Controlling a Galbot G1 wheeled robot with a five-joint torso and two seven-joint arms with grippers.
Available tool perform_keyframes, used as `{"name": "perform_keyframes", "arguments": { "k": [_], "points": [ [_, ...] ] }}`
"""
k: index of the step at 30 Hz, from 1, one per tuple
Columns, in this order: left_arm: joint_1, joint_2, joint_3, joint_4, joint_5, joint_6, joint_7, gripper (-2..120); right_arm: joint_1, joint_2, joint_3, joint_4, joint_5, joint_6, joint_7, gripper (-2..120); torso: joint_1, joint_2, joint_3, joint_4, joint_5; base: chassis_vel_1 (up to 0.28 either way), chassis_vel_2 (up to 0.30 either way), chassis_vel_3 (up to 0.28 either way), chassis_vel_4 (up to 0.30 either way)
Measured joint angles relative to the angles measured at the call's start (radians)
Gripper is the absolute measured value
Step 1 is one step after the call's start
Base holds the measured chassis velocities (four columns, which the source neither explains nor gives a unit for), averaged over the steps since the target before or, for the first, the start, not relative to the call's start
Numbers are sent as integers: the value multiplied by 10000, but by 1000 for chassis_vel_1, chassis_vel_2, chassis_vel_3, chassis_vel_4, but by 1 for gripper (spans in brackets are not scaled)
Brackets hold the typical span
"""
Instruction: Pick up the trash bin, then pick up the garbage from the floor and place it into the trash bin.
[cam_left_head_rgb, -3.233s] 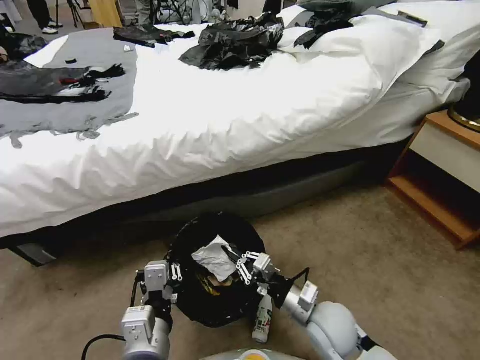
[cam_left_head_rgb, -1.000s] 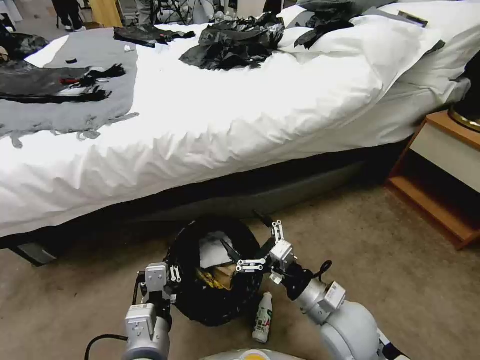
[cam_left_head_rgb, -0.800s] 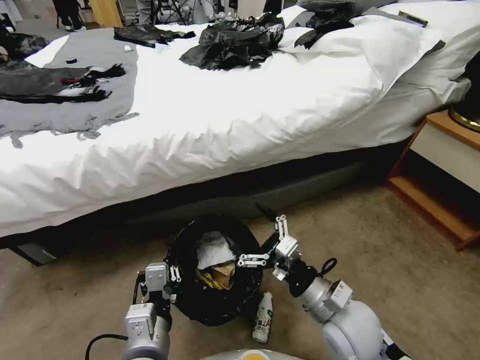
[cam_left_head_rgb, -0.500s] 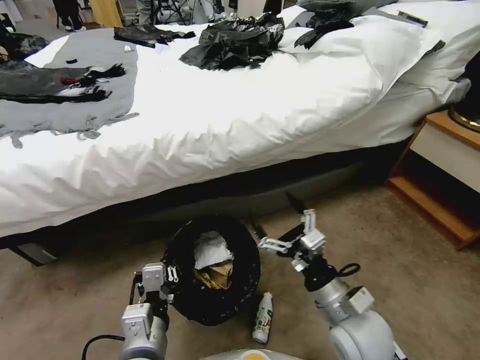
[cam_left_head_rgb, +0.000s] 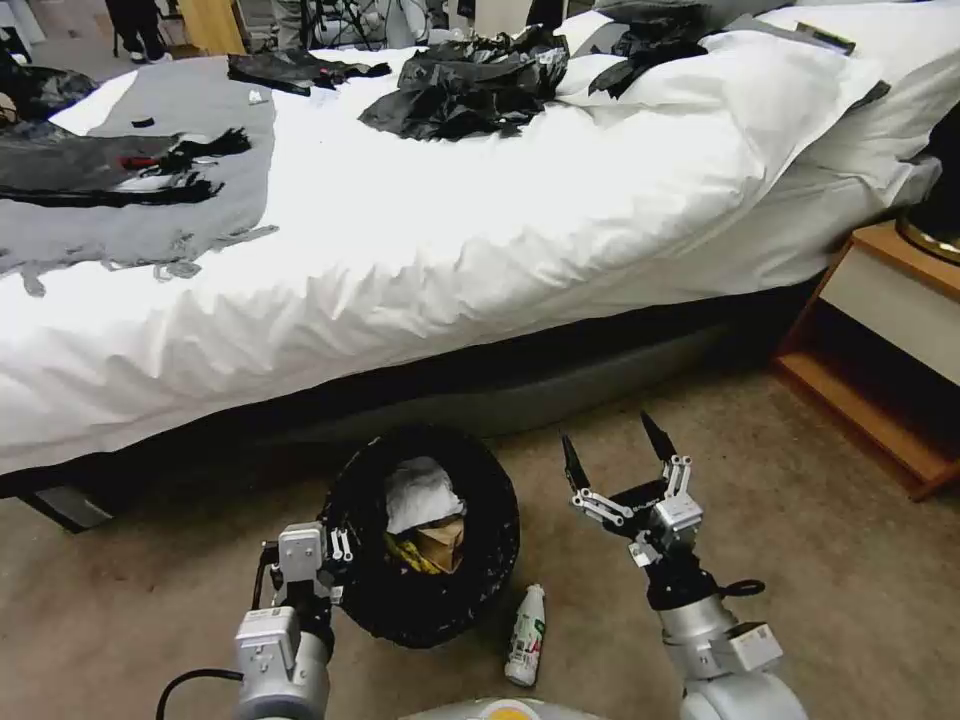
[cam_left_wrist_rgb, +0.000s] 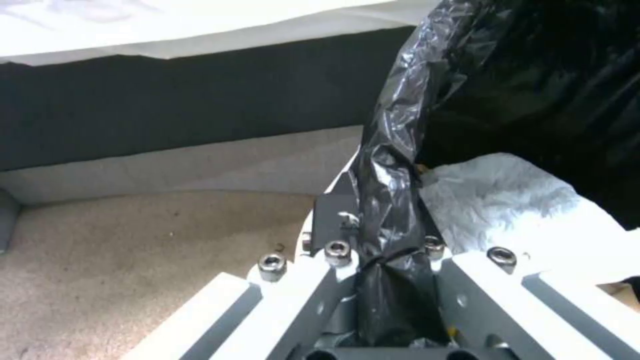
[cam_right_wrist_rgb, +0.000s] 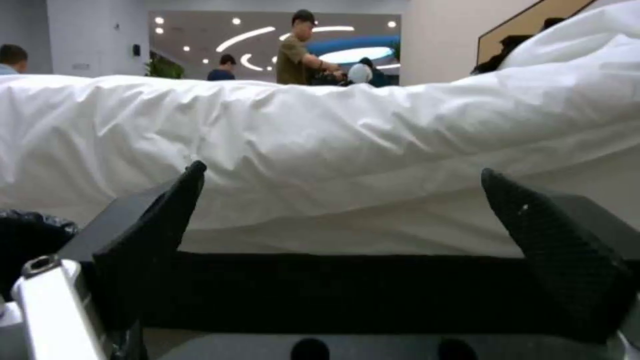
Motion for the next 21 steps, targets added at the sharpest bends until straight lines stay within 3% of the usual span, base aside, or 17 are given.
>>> {"name": "perform_keyframes", "arguments": {
  "k": [21],
  "points": [
    [-38, -7, -22, -5, -41, -41, -3, 0, 235, -90, -10, -186, 90, -119, -49, 100, 1, 0, 1, 1, 0, 12, -9, -13, 9]
  ]
}}
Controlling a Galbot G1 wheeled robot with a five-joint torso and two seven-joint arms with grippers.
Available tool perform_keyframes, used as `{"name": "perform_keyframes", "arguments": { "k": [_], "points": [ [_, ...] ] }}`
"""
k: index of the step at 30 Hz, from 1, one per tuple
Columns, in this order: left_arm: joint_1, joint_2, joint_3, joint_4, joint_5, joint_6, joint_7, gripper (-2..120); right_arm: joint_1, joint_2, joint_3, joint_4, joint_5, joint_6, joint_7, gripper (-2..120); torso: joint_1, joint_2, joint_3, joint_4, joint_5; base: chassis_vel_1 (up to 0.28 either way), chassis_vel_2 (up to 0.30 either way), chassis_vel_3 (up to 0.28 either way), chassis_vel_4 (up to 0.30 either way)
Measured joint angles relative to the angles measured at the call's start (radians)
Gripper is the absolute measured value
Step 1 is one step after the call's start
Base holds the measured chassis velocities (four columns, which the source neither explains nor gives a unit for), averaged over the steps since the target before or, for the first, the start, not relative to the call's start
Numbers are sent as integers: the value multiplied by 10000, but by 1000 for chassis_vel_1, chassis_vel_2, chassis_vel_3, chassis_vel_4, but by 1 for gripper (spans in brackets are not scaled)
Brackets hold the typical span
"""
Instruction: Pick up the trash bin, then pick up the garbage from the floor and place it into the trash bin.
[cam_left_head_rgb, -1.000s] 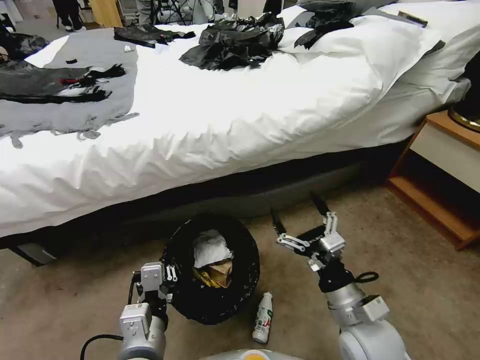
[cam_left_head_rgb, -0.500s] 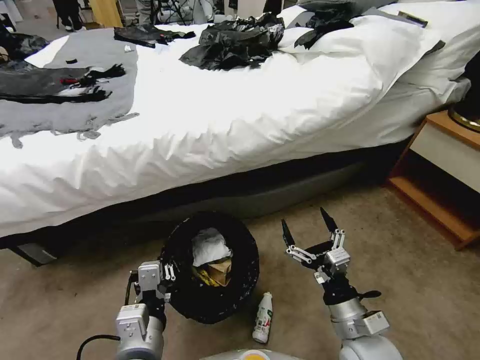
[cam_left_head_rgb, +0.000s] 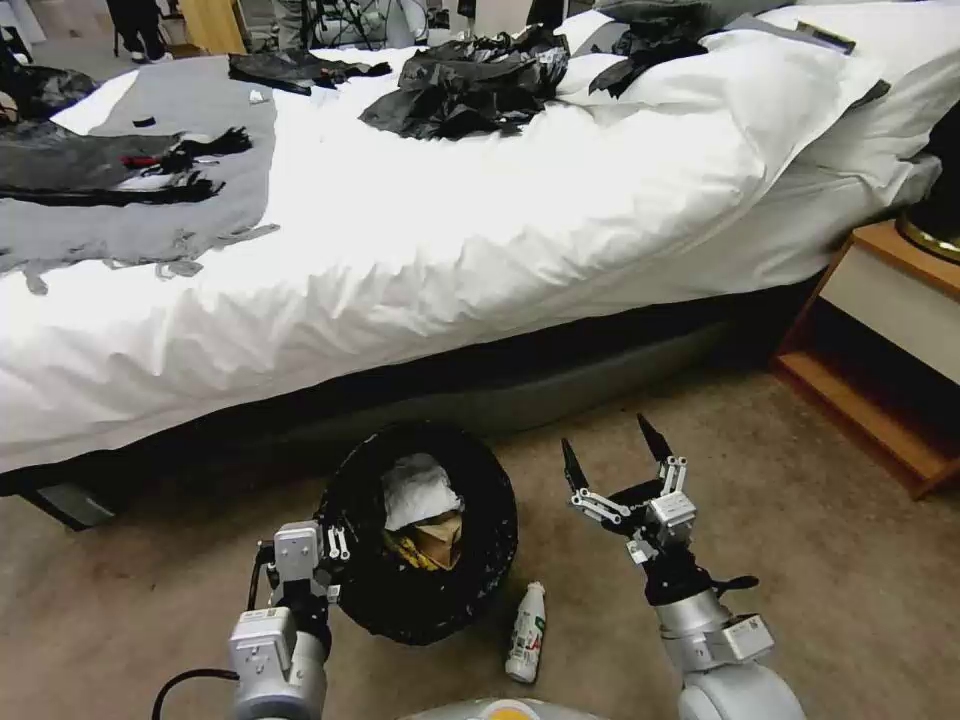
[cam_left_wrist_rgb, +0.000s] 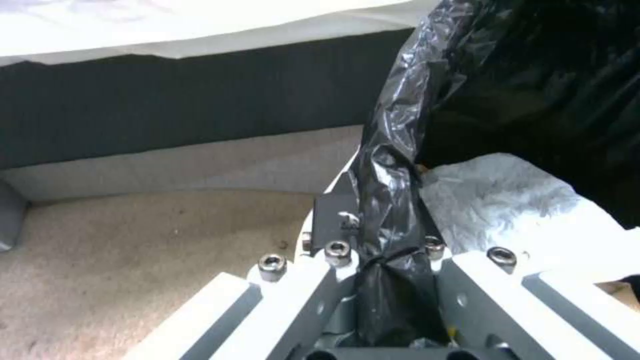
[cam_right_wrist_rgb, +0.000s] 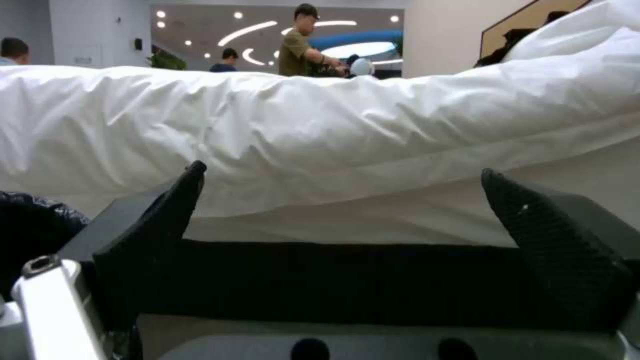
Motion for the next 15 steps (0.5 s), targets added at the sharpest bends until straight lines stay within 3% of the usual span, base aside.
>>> {"name": "perform_keyframes", "arguments": {
  "k": [9, 15],
  "points": [
    [-24, 4, 7, 18, -2, 24, -11, 0, 146, 5, -11, 0, 56, -16, -5, 100, -3, 1, -2, -1, 1, 138, -150, -135, 136],
    [-70, 8, -3, 18, -29, 56, -10, 0, 245, -12, -14, 43, 63, -87, -4, 100, -2, 0, 0, -1, 0, 19, -20, -24, 18]
  ]
}}
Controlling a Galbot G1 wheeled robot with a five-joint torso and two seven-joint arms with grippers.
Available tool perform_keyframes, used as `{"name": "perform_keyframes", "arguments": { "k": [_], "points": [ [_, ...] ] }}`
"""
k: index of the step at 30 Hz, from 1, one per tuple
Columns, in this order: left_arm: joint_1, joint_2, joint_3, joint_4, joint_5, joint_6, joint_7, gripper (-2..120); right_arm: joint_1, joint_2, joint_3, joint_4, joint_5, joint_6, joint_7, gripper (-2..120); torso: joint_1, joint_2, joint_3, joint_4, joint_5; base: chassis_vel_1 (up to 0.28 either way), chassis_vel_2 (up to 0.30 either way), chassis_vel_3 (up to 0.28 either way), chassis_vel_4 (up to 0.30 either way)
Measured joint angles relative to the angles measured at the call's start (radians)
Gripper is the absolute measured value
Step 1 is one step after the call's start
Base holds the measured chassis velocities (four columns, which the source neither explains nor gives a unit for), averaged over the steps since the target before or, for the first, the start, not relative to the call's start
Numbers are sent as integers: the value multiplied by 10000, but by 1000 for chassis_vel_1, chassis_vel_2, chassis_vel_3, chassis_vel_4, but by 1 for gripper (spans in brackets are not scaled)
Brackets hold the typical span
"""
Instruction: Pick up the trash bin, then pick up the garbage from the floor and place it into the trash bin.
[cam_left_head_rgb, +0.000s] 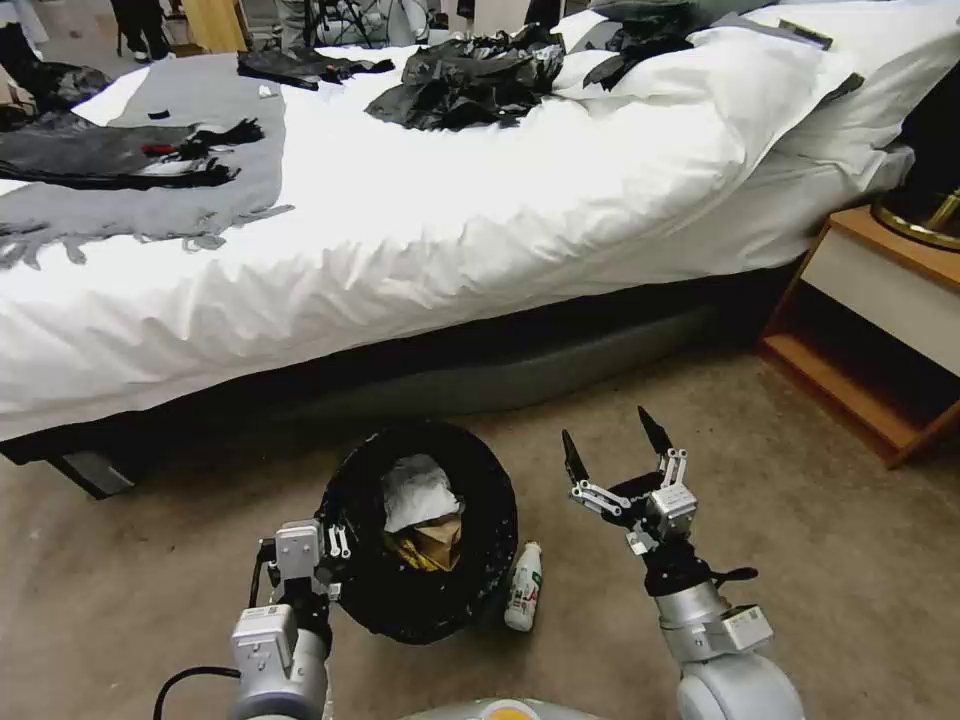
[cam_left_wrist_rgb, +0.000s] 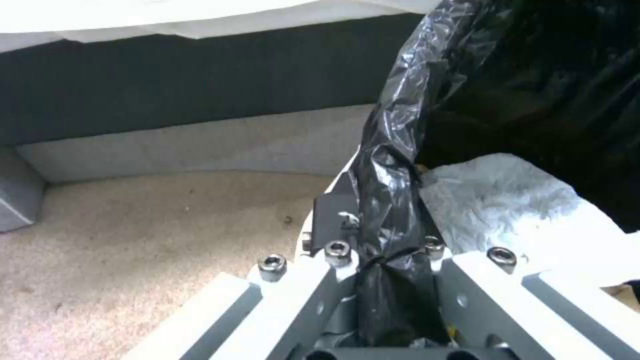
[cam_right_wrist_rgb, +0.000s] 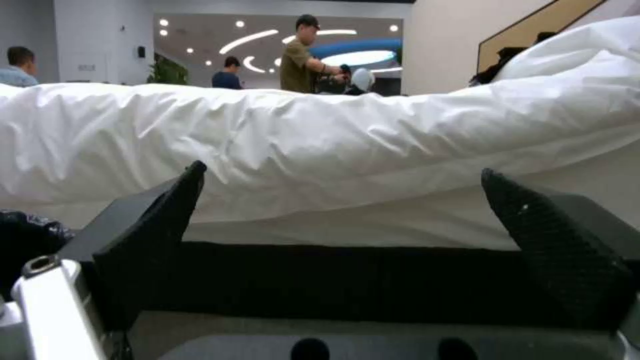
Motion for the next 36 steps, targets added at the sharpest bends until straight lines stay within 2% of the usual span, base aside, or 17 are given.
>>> {"name": "perform_keyframes", "arguments": {
  "k": [11, 17, 18, 19, 21, 22, 25, 26, 28, 30, 33, 35, 36],
  "points": [
    [9, 11, -99, -95, -107, 9, 0, 0, 194, -127, 24, 107, 7, -243, 135, 100, 1, 0, 0, -1, 0, 0, 0, 0, 0],
    [14, -4, -216, -205, -225, 24, 2, 0, 810, -399, -230, 272, 186, -1630, 1007, 100, 0, 0, 0, 0, 0, 0, 0, 0, 0],
    [14, -4, -216, -205, -225, 24, 2, 0, 810, -399, -230, 272, 186, -1630, 1007, 100, 0, 0, 0, 0, 0, 0, 0, 0, 0],
    [12, -6, -251, -218, -245, 27, 2, 0, 922, -441, -327, 250, 298, -1925, 1172, 100, 0, 0, 0, 1, 0, 0, 0, 0, 0],
    [6, -34, -333, -267, -312, 39, -2, 0, 1216, -686, -749, 127, 1071, -3302, 1993, 100, 1, 0, 0, 1, 0, 0, 0, 0, 0],
    [6, -34, -333, -267, -312, 39, -2, 0, 1216, -686, -749, 127, 1071, -3302, 1993, 100, 1, 0, 0, 1, 0, 0, 0, 0, 0],
    [-11, -73, -384, -287, -358, 51, -10, 0, 1608, -1358, -1267, -302, 2561, -5133, 2555, 100, 1, 0, 0, -1, 1, 0, 0, 0, 0],
    [-11, -73, -384, -287, -358, 51, -10, 0, 1608, -1358, -1267, -302, 2561, -5133, 2555, 100, 1, 0, 0, -1, 1, 0, 0, 0, 0],
    [-26, -99, -388, -288, -359, 53, -20, 0, 1966, -1948, -1774, -821, 3267, -5960, 2726, 100, 1, 0, 0, -1, 1, 0, 0, 0, 0],
    [-38, -119, -388, -288, -359, 56, -24, 0, 2139, -2222, -2105, -1079, 3479, -6225, 2852, 100, 1, 0, 0, 2, 1, 0, 0, 0, 0],
    [-91, -137, -388, -288, -363, 81, -38, 0, 2671, -2877, -3263, -1848, 3957, -6785, 3110, 100, 1, 0, 1, 0, 1, 0, 0, 0, 0],
    [-109, -137, -389, -286, -367, 94, -40, 0, 2804, -2961, -3521, -2003, 4085, -6958, 3162, 100, 1, 0, 0, -1, 1, 0, 0, 0, 0],
    [-136, -139, -400, -278, -381, 118, -48, 0, 3024, -3043, -3902, -2227, 4358, -7368, 3292, 100, 1, 0, 0, -1, 0, 0, 0, 0, 0]
  ]
}}
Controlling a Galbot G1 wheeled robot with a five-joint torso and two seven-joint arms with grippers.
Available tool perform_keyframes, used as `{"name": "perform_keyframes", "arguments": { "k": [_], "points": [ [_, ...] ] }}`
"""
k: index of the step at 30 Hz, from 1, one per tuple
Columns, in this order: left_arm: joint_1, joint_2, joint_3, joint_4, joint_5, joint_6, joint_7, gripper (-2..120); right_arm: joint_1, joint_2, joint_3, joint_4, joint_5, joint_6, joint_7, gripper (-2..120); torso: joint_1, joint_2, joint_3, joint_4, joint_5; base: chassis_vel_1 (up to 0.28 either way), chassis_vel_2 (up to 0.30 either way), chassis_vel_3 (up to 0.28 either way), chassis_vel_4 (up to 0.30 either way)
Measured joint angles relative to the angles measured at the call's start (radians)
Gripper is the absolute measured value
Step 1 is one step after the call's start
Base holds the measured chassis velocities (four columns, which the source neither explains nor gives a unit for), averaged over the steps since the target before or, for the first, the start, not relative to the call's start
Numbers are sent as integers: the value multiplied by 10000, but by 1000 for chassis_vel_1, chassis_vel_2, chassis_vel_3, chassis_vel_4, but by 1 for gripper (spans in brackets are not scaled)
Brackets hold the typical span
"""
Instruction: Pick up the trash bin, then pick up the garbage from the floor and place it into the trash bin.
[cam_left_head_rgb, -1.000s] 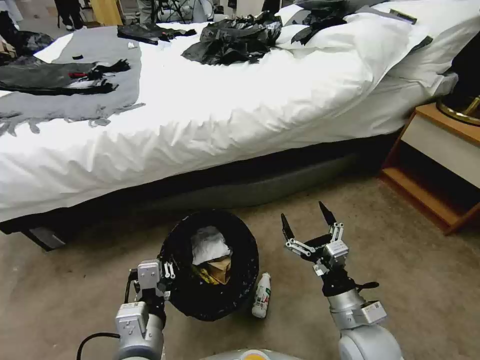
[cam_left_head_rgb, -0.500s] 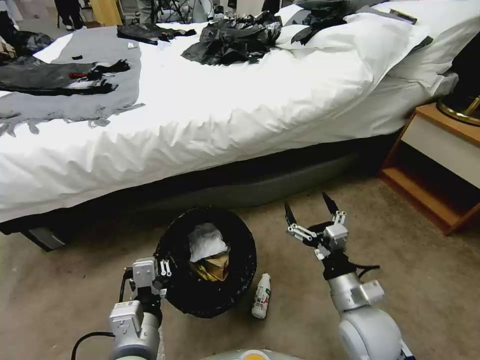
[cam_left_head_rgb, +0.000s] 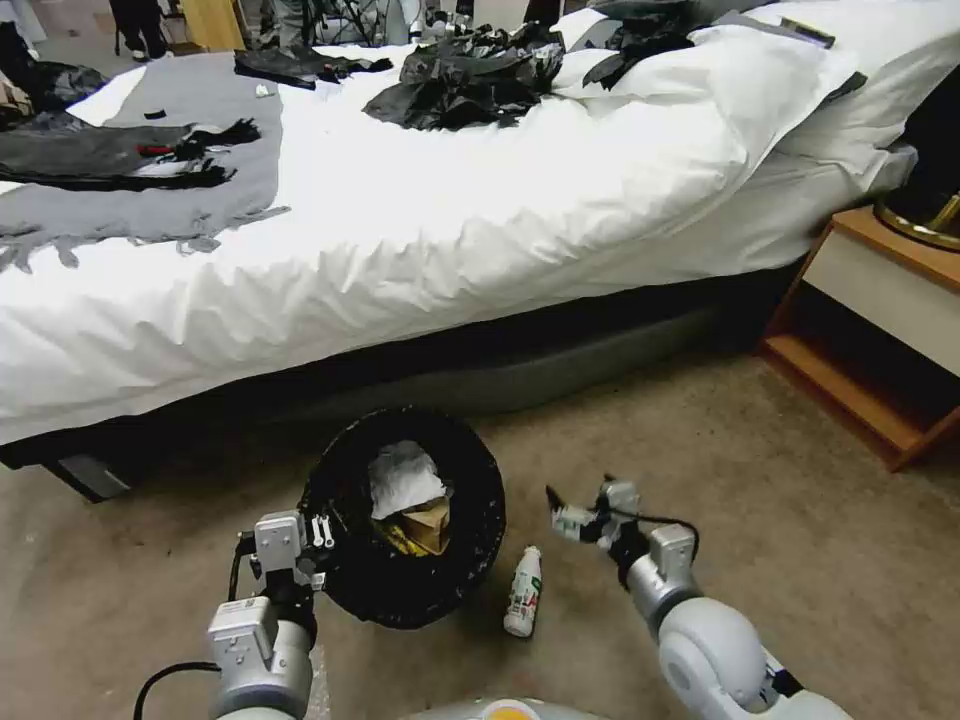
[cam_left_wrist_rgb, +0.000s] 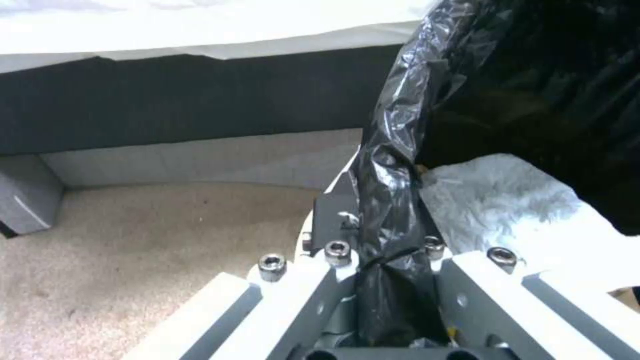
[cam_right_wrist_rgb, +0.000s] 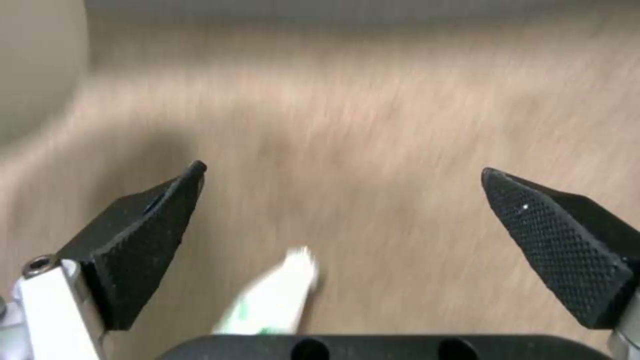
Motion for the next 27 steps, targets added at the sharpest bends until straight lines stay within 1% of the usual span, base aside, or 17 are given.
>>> {"name": "perform_keyframes", "arguments": {
  "k": [2, 3, 5, 6, 8, 9, 11, 15, 17, 18, 21, 27],
  "points": [
    [-32, -1, -13, 15, -17, 23, -8, 0, 384, -36, -555, -355, 529, -606, 162, 100, 0, 0, 0, 0, 2, 0, 0, 0, 0],
    [-32, -1, -13, 15, -17, 23, -8, 0, 384, -36, -555, -355, 529, -606, 162, 100, 0, 0, 0, 0, 2, 0, 0, 0, 0],
    [-45, -7, -19, 32, -26, 36, -14, 0, 820, -5, -1000, -759, 1025, -1040, 200, 100, 0, 0, 0, 0, -2, 0, 0, 0, 0],
    [-45, -7, -19, 32, -26, 36, -14, 0, 820, -5, -1000, -759, 1025, -1040, 200, 100, 0, 0, 0, 0, -2, 0, 0, 0, 0],
    [-55, -18, -27, 54, -30, 47, -15, 0, 1430, 65, -1434, -1170, 1574, -1453, 201, 100, 0, 0, 0, 1, 0, 0, 0, 0, 0],
    [-55, -18, -27, 54, -30, 47, -15, 0, 1430, 65, -1434, -1170, 1574, -1453, 201, 100, 0, 0, 0, 1, 0, 0, 0, 0, 0],
    [-82, -50, -38, 88, -31, 62, -22, 0, 1986, 120, -1792, -1607, 1930, -1706, 182, 100, 1, 0, 0, 3, -1, 0, 0, 0, 0],
    [-101, -75, -39, 129, -29, 71, -24, 0, 2328, 242, -1987, -2023, 2162, -1875, 165, 100, 0, 0, 0, 2, -1, 0, 0, 0, 0],
    [-107, -93, -29, 173, -12, 75, -26, 0, 2599, 456, -2146, -2582, 2312, -1976, 91, 100, 0, 0, 0, 1, -1, 0, 0, 0, 0],
    [-107, -93, -29, 173, -12, 75, -26, 0, 2599, 456, -2146, -2582, 2312, -1976, 91, 100, 0, 0, 0, 1, -1, 0, 0, 0, 0],
    [-104, -104, -8, 205, 15, 78, -28, 0, 2848, 800, -2215, -3247, 2321, -1974, -16, 100, 0, 0, 0, 0, 1, 0, 0, 0, 0],
    [-90, -111, 10, 212, 41, 78, -29, 0, 2934, 1204, -2161, -3763, 2260, -1891, -139, 100, 0, 0, 0, 1, -1, 0, 0, 0, 0]
  ]
}}
